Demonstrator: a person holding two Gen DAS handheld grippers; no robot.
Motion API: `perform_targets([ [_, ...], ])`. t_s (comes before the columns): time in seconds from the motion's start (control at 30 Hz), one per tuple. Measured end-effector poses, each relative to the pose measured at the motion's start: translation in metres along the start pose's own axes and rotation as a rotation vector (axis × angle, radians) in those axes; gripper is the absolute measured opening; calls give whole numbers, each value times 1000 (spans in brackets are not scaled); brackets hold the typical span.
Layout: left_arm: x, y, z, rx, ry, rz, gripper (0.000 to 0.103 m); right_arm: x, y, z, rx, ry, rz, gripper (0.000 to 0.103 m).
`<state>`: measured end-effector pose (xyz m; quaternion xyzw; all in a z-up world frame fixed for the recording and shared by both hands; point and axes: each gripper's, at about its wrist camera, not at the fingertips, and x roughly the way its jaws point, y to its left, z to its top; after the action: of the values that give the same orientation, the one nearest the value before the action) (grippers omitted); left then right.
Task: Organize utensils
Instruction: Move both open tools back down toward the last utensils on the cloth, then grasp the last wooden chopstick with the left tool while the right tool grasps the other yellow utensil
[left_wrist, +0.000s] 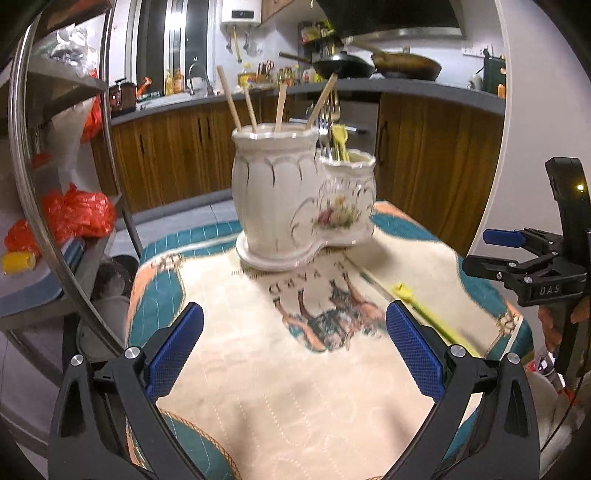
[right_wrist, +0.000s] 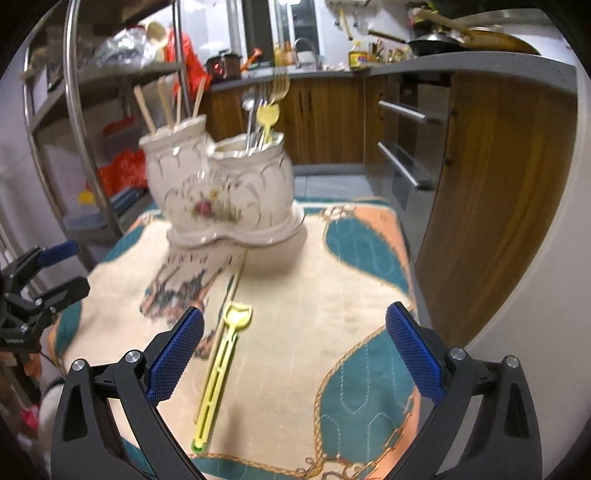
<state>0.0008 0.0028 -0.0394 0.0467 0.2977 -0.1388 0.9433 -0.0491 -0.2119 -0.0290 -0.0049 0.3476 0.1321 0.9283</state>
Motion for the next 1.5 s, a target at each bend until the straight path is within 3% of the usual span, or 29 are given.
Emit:
perform_targets([
  [0.37, 14, -1, -9, 2, 48, -6, 97, 29, 19, -12, -17, 169, 50, 94],
  [0.53, 15, -2, -11, 0, 55, -8, 97, 34, 32, -12, -47, 200, 58, 58],
  [0.77, 16, -4, -10, -2, 58, -12, 97, 41, 40, -16, -54, 233, 76, 21],
  [0.97, 24, -19, 0, 2, 69, -24, 97, 50, 39, -11, -92, 240, 65, 20],
  [1.03, 27, -24, 4, -4, 82, -33, 97, 51, 34, -10, -87, 236, 82, 11],
  [1.23, 43, -50, 12, -21, 135, -52, 96, 28, -5, -5, -1, 147, 79, 11],
  [1.5, 86, -101, 17, -15, 240, -40, 60, 14, -29, -8, 43, 114, 79, 11],
])
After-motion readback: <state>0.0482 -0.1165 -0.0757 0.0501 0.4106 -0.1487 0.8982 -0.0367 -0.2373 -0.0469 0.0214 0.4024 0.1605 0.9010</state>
